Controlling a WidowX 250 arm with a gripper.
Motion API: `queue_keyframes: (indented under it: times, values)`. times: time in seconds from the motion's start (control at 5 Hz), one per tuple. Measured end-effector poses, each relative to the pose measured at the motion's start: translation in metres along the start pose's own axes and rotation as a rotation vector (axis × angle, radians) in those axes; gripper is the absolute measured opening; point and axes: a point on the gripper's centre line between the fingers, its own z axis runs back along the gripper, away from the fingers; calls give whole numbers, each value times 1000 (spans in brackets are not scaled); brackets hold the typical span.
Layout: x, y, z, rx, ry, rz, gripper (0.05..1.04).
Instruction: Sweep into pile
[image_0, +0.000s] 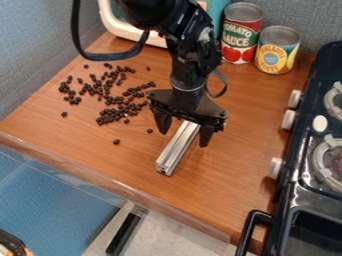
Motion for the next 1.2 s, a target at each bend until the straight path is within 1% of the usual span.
queue_keyframes:
  times: [0.2, 0.4, 0.6, 0.8, 1.0, 1.2]
  values:
    - [1, 2, 0, -15, -3, 20, 999]
    - [0, 4, -4, -5, 5, 55, 961]
    - [-3, 9, -12, 19, 30, 101, 677]
    - [-2, 13, -14, 40, 20, 119, 400]
    - [-3, 14, -14, 35, 28, 126, 381]
    - [1, 20, -14, 40, 52, 138, 381]
